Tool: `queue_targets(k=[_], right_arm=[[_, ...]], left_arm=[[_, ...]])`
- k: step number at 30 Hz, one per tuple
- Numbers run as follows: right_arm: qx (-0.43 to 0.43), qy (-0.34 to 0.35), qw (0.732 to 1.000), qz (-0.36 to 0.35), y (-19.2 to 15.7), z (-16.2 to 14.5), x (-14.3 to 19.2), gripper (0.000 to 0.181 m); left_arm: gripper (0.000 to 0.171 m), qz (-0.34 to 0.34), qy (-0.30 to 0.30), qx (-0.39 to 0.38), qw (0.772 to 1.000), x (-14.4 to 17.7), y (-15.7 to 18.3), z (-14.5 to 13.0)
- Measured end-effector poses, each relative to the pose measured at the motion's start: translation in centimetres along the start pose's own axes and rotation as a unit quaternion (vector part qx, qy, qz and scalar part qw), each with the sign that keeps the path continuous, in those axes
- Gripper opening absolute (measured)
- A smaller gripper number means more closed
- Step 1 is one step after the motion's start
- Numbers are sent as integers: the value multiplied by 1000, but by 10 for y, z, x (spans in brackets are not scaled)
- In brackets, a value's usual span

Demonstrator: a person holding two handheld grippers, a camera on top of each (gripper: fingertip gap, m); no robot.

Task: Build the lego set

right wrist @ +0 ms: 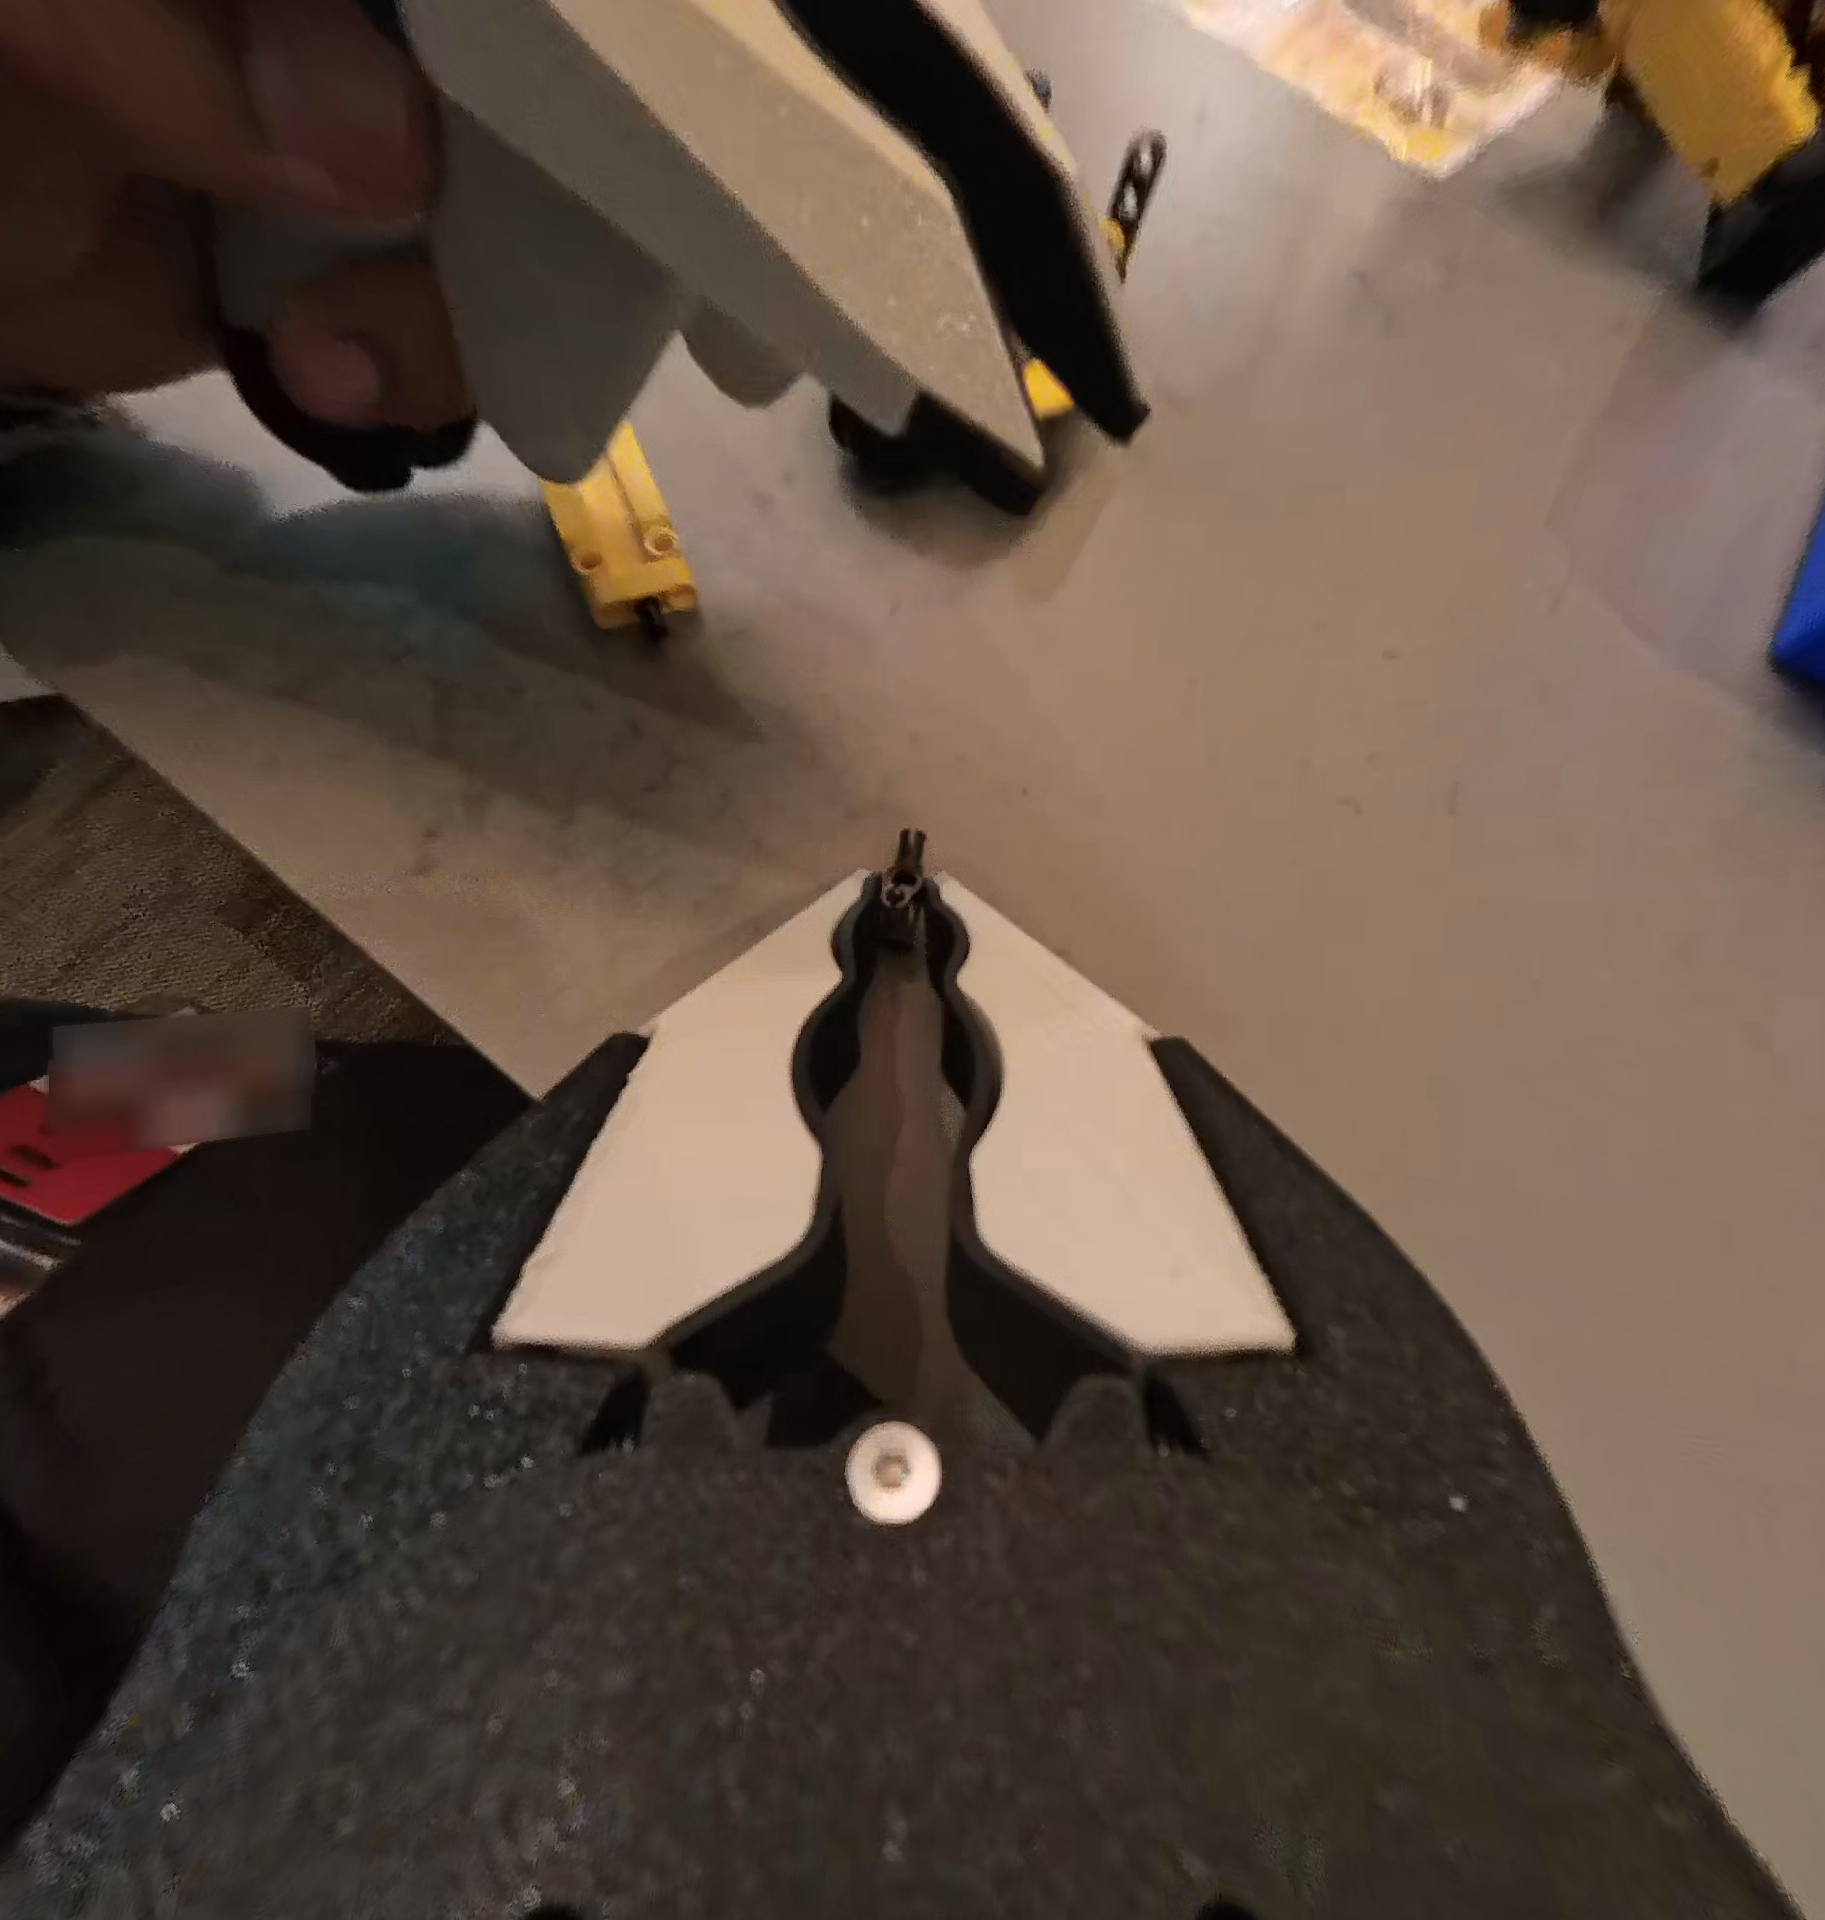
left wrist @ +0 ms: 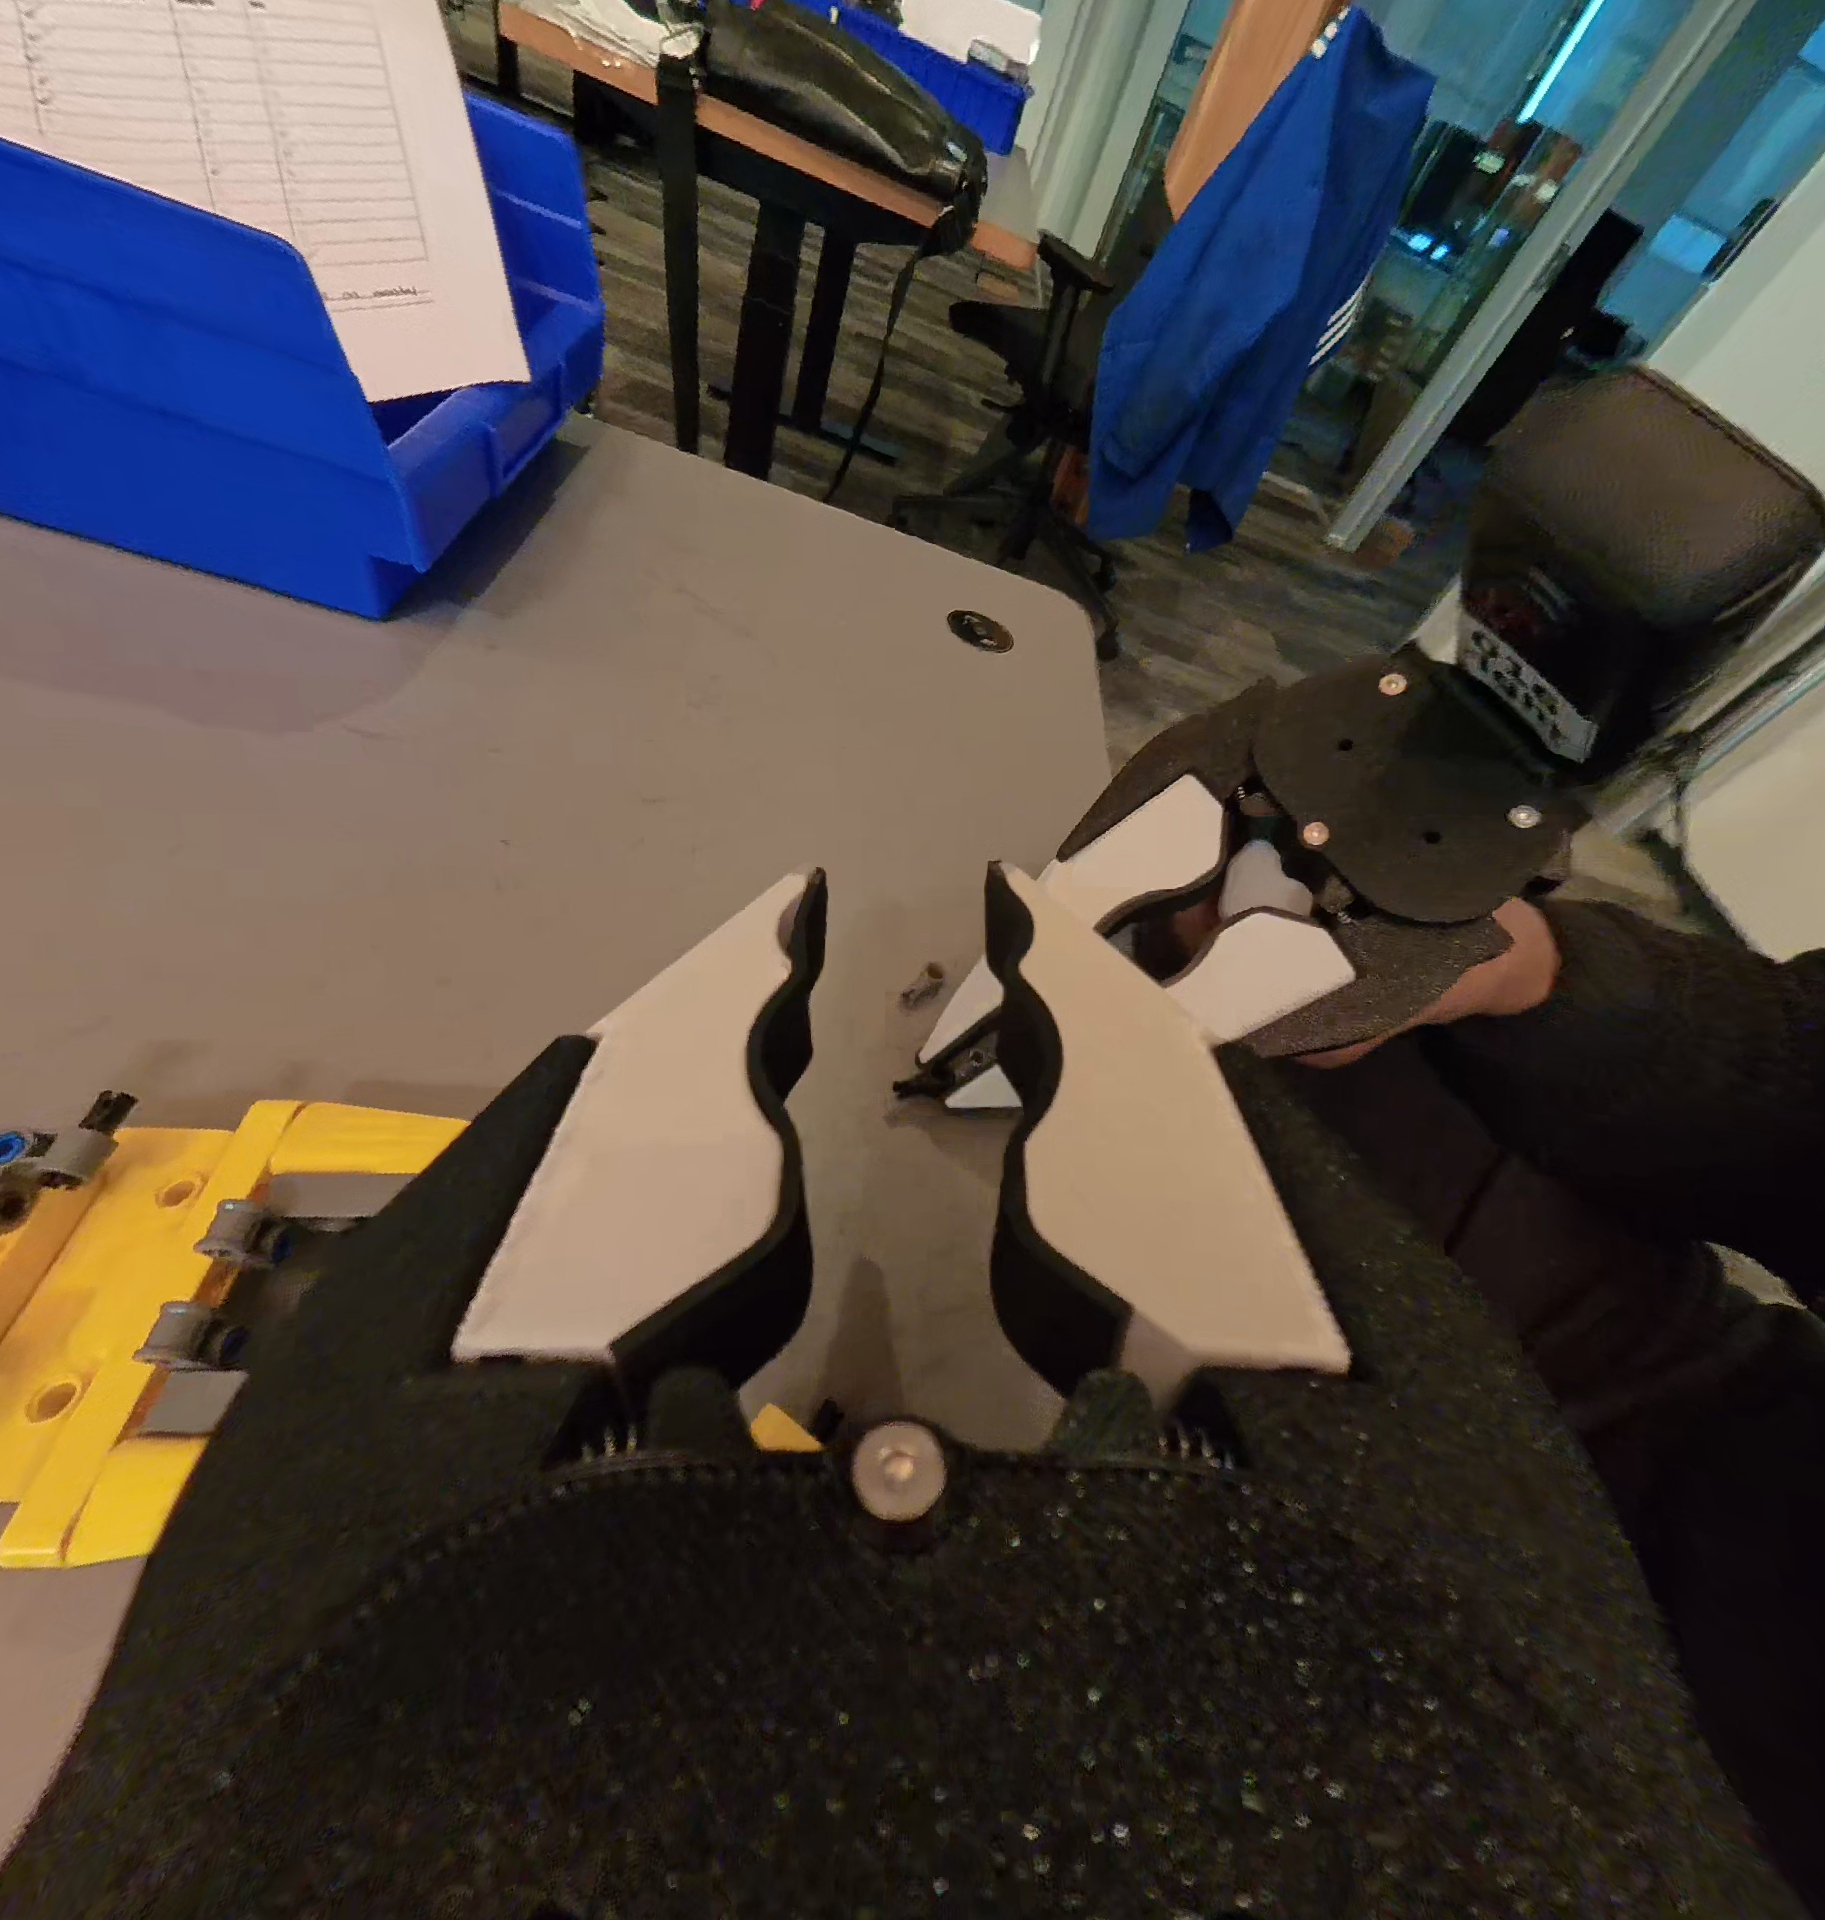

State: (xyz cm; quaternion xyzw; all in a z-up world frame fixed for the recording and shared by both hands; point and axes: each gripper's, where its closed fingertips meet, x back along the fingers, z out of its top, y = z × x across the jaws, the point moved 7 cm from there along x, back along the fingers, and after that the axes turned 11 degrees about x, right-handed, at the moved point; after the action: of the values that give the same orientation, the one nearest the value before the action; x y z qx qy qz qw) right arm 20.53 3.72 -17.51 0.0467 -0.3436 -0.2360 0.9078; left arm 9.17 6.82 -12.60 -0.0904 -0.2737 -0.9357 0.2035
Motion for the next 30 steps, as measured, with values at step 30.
queue_targets(k=[30], right_arm=[[170,280,938,-114,-3,40,69,18]], left_arm=[[2,-313,-35,198,928,1,24,-2]])
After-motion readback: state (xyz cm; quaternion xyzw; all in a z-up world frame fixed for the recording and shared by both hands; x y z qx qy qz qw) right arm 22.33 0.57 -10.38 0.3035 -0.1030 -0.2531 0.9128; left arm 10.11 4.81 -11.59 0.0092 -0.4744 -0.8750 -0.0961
